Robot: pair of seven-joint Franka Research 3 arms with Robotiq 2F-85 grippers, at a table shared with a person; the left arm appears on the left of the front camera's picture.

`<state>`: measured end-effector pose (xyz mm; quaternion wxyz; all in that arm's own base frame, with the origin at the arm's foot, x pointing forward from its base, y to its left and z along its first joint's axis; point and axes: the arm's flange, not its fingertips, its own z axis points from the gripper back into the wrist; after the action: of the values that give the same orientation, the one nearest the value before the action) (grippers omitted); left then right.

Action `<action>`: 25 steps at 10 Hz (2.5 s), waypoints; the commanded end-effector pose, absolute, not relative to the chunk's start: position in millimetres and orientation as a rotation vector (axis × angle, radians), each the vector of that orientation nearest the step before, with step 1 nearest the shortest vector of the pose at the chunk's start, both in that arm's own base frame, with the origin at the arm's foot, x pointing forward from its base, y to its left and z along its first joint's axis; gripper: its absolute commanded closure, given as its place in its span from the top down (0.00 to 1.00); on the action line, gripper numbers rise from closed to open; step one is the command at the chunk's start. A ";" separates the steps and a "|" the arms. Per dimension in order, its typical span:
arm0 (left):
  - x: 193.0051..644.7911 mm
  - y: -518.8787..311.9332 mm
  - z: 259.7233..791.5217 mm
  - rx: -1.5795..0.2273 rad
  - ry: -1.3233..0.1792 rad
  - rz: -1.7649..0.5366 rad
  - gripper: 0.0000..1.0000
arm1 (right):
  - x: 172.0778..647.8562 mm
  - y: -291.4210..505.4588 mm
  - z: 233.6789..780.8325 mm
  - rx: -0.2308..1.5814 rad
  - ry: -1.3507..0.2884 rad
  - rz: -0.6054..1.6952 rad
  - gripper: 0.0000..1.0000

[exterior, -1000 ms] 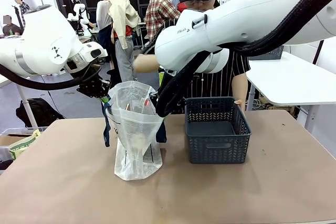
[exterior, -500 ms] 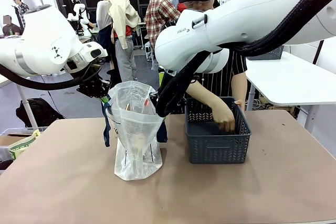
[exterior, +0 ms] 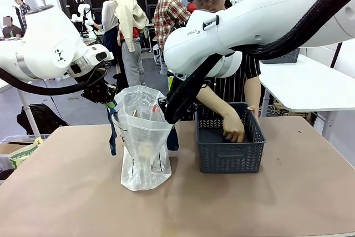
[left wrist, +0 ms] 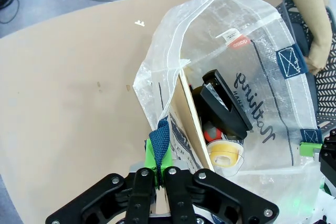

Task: Transfer purchased items from the store into the shopping bag.
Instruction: Move the Reusable shopping bag to the right side of the table.

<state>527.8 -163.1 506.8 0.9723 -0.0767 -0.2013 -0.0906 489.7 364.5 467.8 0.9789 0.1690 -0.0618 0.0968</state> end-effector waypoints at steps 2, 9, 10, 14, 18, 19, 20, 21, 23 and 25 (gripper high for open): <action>525.6 -161.5 507.9 -0.152 -0.406 -0.184 0.00 | 489.8 364.6 468.7 0.348 -0.125 0.191 0.00; 525.6 -161.5 507.9 -0.152 -0.406 -0.184 0.00 | 489.8 364.6 468.7 0.348 -0.125 0.191 0.00; 525.6 -161.5 507.9 -0.152 -0.406 -0.184 0.00 | 489.8 364.6 468.7 0.348 -0.125 0.191 0.00; 525.6 -161.5 507.9 -0.152 -0.406 -0.184 0.00 | 489.8 364.6 468.7 0.348 -0.125 0.191 0.00; 527.6 -163.6 506.0 -0.202 -0.401 -0.180 0.00 | 490.6 367.1 468.4 0.335 -0.111 0.194 0.00; 528.3 -161.9 505.1 -0.250 -0.393 -0.155 0.00 | 491.3 369.0 468.9 0.335 -0.112 0.189 0.00; 528.4 -160.6 505.1 -0.266 -0.391 -0.138 0.20 | 492.2 370.3 469.4 0.343 -0.112 0.195 0.00; 526.9 -160.9 505.3 -0.282 -0.389 -0.148 0.40 | 492.8 371.9 469.1 0.342 -0.110 0.197 0.00; 526.8 -160.8 506.2 -0.326 -0.387 -0.141 0.68 | 494.6 375.6 468.3 0.340 -0.102 0.207 0.00; 525.9 -159.6 506.6 -0.372 -0.390 -0.144 0.68 | 495.3 379.8 467.5 0.336 -0.098 0.217 0.00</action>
<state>527.1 -165.9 506.7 0.9661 -0.1627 -0.1902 -0.0627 490.8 372.7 468.6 0.9784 0.1707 -0.0552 0.1028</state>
